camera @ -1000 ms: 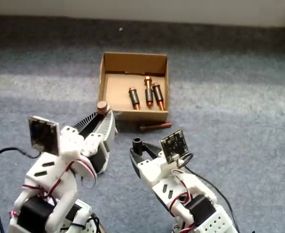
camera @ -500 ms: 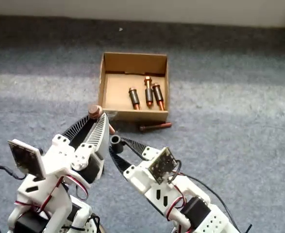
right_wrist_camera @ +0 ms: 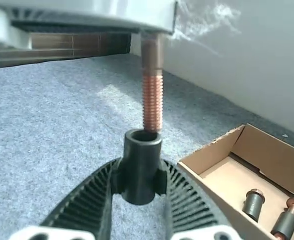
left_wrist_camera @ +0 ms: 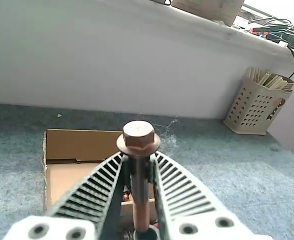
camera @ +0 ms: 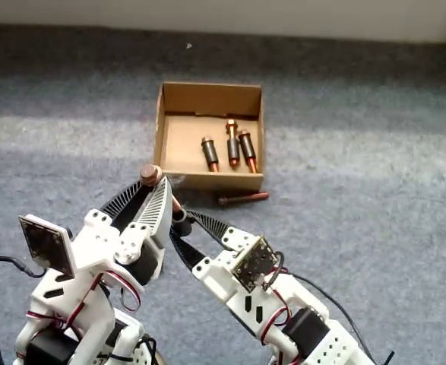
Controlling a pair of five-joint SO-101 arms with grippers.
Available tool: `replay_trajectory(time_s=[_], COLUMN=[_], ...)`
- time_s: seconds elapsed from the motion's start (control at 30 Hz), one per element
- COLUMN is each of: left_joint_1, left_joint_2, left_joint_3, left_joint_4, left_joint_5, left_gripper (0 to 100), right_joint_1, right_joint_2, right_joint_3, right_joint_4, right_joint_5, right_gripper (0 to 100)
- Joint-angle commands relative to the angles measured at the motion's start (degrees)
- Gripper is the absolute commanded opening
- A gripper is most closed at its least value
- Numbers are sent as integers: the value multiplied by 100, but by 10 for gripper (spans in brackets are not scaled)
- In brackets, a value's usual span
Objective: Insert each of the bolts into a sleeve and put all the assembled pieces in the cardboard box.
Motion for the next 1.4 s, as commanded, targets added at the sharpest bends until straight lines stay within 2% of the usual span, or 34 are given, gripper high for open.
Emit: replay_trajectory(time_s=[0.0, 0.2, 0.4, 0.57, 0.7, 0.93, 1.03, 1.23, 1.37], left_joint_1=[-40, 4, 22, 488, 585, 585, 629, 629, 585], left_joint_2=[-31, -31, -31, -31, -31, -31, -31, -31, -31], left_joint_3=[-127, -462, -453, -426, -92, 611, 787, 813, 840], left_joint_4=[-79, 448, 624, 703, 633, -193, -255, -211, -185], left_joint_5=[-62, -62, -62, -62, -70, -211, -659, -774, -1108], left_gripper=[6, 6, 6, 6, 6, 6, 6, 15, 117], right_joint_1=[-31, -22, -4, 92, 66, 92, 92, 101, 242], right_joint_2=[-75, -75, -75, -75, -75, -75, -75, -75, -75], right_joint_3=[848, 848, 848, 848, 848, 848, 848, 848, 848], right_joint_4=[-189, -189, -189, -198, -198, -198, -198, -198, -198], right_joint_5=[62, 62, 62, 62, 62, 62, 62, 62, 44], right_gripper=[5, 5, 5, 5, 5, 5, 5, 5, 5])
